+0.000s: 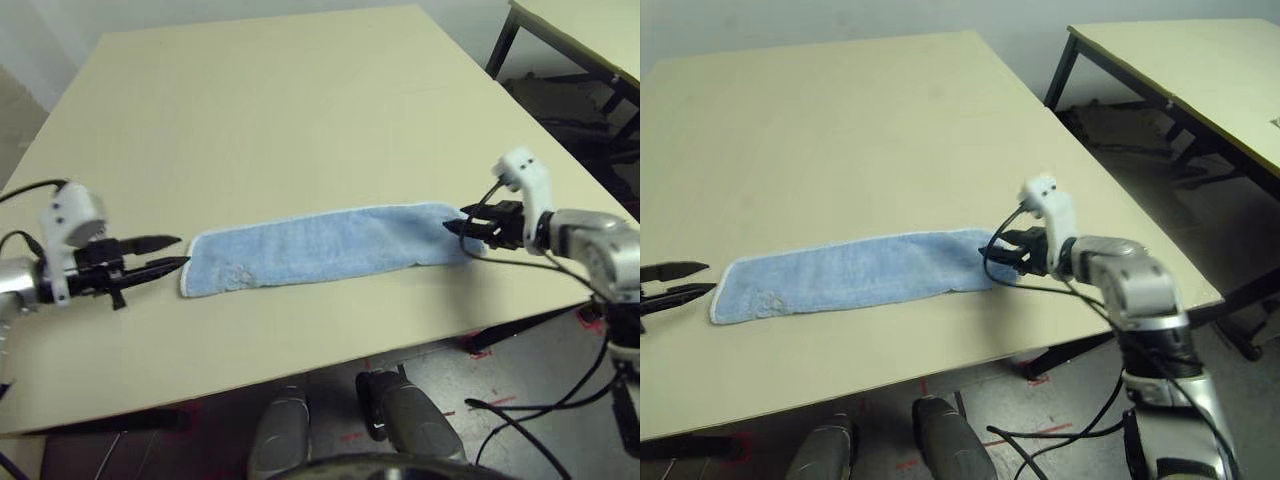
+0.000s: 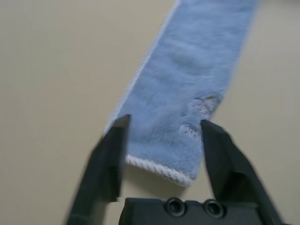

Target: Fold the towel and set it aside.

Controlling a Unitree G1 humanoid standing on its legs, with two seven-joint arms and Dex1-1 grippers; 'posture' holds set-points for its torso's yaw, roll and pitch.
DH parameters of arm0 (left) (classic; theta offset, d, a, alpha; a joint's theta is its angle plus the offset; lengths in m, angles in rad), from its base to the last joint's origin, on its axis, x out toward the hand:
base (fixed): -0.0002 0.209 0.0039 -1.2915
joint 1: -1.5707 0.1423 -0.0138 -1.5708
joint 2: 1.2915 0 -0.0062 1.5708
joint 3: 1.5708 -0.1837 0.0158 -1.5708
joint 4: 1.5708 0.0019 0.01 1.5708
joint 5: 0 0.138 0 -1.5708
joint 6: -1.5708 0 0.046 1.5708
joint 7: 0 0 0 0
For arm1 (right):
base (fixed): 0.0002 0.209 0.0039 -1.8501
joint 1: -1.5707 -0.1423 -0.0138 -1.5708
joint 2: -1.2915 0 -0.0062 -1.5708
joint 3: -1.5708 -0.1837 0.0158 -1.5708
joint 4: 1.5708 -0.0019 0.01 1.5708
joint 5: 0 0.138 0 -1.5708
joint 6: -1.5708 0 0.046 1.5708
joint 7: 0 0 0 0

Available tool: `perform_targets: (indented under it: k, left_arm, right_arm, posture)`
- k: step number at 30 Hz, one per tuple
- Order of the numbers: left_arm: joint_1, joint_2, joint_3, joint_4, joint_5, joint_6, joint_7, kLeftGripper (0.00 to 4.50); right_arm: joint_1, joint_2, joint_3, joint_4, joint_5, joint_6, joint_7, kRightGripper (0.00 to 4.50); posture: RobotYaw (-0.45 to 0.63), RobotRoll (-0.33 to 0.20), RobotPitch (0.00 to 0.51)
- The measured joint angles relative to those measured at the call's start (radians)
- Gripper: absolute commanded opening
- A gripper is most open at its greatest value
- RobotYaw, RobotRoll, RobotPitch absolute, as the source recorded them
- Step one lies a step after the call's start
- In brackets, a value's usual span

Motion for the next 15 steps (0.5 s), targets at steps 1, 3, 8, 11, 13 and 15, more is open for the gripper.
perform_targets:
  k: [1,3,8,11,13,15]
  left_arm:
    - [-0.014,0.003,-0.006,0.019,-0.001,-0.012,-0.027,4.36]
    - [-0.035,0.005,-0.015,0.041,-0.004,-0.023,-0.068,4.46]
    - [-0.049,0.009,-0.04,0.062,-0.004,-0.027,-0.107,4.46]
    - [-0.046,0.009,-0.043,0.049,-0.009,-0.013,-0.107,4.46]
    - [-0.045,0.009,-0.043,0.033,-0.018,-0.003,-0.108,4.46]
    - [-0.045,0.009,-0.043,0.028,-0.023,0.005,-0.109,4.46]
  right_arm:
    - [-0.016,-0.006,0.002,0.03,0.013,0.031,0.014,4.5]
    - [-0.065,-0.022,0.008,0.092,0.043,0.121,0.036,4.5]
    - [-0.138,-0.043,0.015,0.177,0.098,0.283,0.046,4.5]
    - [-0.161,-0.043,0.007,0.236,0.099,0.293,0.015,4.5]
    - [-0.172,-0.046,0.001,0.261,0.098,0.294,-0.002,4.5]
    - [-0.174,-0.053,0.003,0.275,0.094,0.289,-0.012,4.5]
  posture:
    - [-0.1,0.0,0.134]
    - [-0.1,0.0,0.136]
    - [-0.1,0.0,0.137]
    - [-0.1,0.0,0.136]
    - [-0.1,0.0,0.135]
    - [-0.1,0.0,0.135]
